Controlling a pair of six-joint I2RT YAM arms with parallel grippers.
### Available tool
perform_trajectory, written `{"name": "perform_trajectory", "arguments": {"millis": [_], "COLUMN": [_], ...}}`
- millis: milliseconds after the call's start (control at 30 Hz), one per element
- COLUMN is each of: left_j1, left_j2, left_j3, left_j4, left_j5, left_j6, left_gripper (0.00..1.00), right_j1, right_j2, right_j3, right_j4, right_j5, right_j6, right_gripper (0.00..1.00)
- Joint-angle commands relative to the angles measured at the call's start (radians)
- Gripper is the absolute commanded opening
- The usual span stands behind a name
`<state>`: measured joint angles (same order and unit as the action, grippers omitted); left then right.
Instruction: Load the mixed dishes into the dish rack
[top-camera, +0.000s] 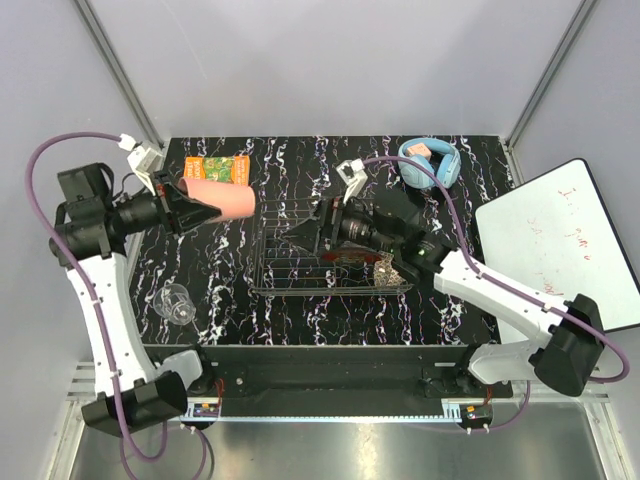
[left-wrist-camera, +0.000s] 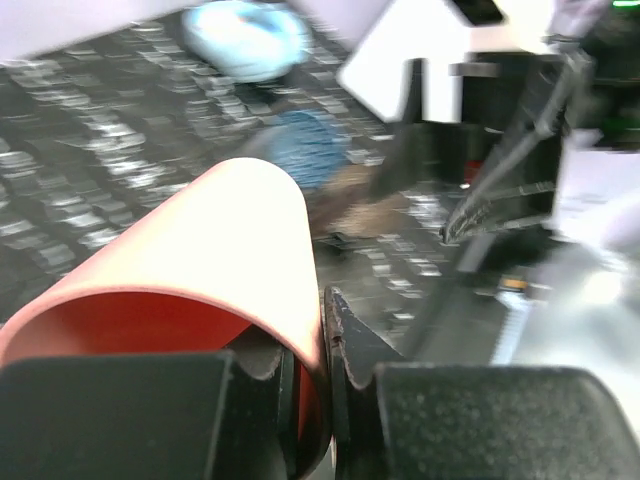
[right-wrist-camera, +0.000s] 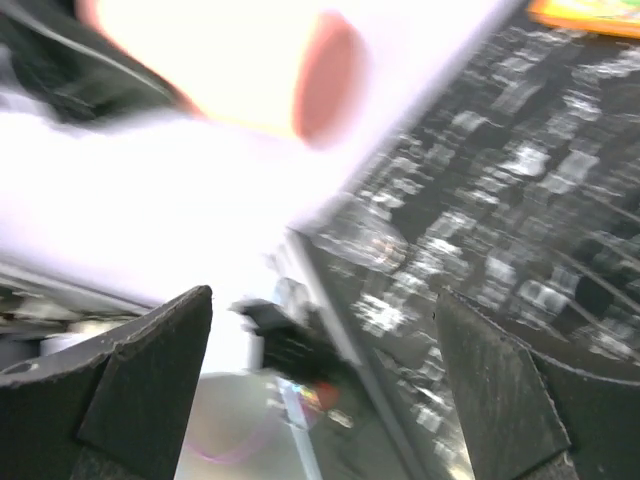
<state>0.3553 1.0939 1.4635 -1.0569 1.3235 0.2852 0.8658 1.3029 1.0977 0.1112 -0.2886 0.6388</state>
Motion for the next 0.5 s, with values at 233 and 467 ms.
{"name": "perform_trajectory", "arguments": {"millis": [233, 467], "left_j1": [-0.088, -0.119], "left_j2": [0.061, 0.063], "left_j3": [-0.147, -0.124], "left_j4": [-0.011, -0.002], "left_j5": [0.362, 0.362], "left_j6": [-0.037, -0.050], "left_gripper": [0.00, 0.00], "right_j1": [-0.037, -0.037], "right_j2": [0.128, 0.197], "right_j3": [-0.073, -0.100], "right_j4": [0.753, 0.717], "right_j5": [-0.208, -0.195], "right_j6": [0.497, 0.470], "right_gripper": [1.00, 1.00]}}
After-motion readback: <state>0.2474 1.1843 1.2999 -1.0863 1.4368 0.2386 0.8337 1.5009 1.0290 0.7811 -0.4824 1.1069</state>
